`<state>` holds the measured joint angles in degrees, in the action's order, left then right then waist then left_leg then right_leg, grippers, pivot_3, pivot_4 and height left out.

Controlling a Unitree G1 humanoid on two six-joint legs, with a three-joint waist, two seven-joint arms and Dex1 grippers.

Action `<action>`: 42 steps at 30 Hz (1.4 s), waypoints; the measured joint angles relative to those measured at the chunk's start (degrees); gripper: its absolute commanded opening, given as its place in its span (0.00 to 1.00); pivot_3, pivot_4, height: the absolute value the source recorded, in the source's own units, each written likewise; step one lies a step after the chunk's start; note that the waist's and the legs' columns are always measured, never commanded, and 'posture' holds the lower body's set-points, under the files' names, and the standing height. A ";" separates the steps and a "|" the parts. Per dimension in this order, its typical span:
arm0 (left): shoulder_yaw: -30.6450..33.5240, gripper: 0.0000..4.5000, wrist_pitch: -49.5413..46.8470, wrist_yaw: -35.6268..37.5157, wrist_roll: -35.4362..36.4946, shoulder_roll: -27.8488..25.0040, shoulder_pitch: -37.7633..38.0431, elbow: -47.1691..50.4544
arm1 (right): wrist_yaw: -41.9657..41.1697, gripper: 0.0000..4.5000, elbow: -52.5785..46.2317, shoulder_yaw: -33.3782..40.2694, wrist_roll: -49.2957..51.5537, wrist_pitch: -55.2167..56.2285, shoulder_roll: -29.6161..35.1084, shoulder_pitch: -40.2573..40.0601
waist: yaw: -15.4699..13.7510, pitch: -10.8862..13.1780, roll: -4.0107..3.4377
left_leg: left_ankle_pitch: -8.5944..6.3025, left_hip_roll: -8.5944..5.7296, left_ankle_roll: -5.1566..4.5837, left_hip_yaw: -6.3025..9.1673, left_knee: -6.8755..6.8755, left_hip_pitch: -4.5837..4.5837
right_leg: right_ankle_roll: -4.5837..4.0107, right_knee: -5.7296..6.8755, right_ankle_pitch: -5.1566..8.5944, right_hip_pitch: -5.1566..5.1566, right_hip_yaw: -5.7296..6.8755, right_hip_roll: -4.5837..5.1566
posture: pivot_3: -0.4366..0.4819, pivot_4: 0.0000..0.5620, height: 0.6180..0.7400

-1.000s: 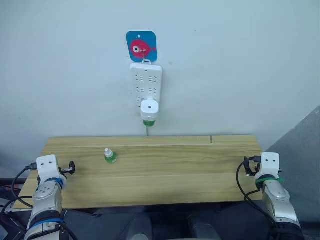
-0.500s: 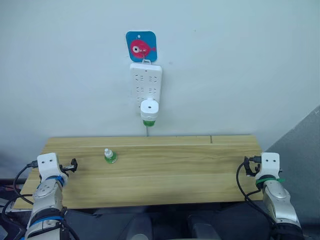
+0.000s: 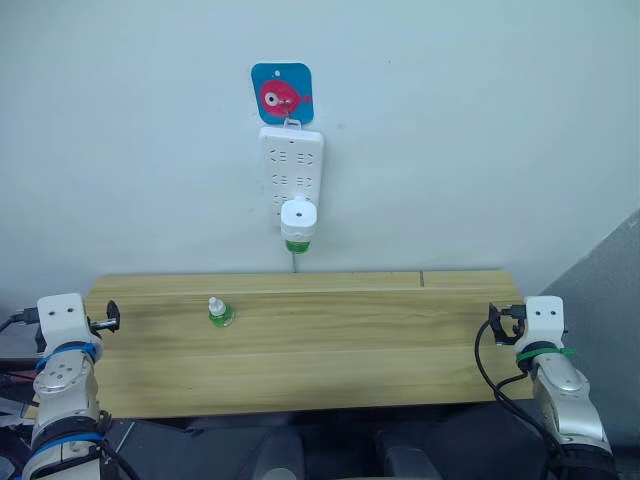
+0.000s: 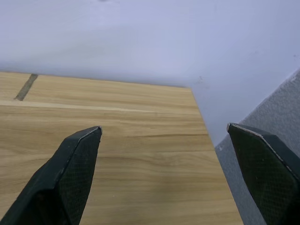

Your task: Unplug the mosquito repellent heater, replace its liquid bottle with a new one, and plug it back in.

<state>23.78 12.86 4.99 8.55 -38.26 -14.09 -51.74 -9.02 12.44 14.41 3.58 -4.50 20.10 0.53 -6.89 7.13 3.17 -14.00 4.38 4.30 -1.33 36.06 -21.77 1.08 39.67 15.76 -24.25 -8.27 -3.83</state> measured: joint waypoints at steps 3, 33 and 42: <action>0.30 1.00 -0.82 -0.35 -0.05 -0.19 0.60 2.48 | -1.40 1.00 -0.77 -0.14 0.07 -0.84 0.34 0.00 | -0.18 0.01 -0.01 | 0.00 0.00 0.00 0.00 0.00 0.00 | 0.01 0.01 0.01 -0.01 0.01 0.00 | 0.88 0.19 1.00; -18.58 0.66 -23.71 49.55 11.15 2.73 -26.42 19.39 | -12.97 1.00 -46.06 -10.48 20.24 -33.55 3.37 4.47 | 0.46 0.07 -0.10 | 0.01 -0.01 -0.01 1.36 0.66 -0.67 | -0.47 0.26 0.16 0.09 1.26 -0.12 | 0.76 0.19 1.00; -20.04 0.66 -14.85 54.36 5.92 5.60 -35.78 3.30 | -12.12 1.00 -46.07 -11.62 20.08 -33.94 3.44 4.46 | 0.98 0.07 -0.09 | 0.01 -0.02 -0.04 1.53 0.93 -0.84 | -0.41 0.31 0.16 0.10 1.40 -0.12 | 0.74 0.20 1.00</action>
<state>3.75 -2.00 59.35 14.47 -32.66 -49.87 -48.44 -21.14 -33.62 2.78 23.66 -38.43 23.54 4.99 -5.92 7.20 3.07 -13.99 4.36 4.27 0.20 36.99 -22.61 0.66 39.98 15.91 -24.15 -6.87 -3.95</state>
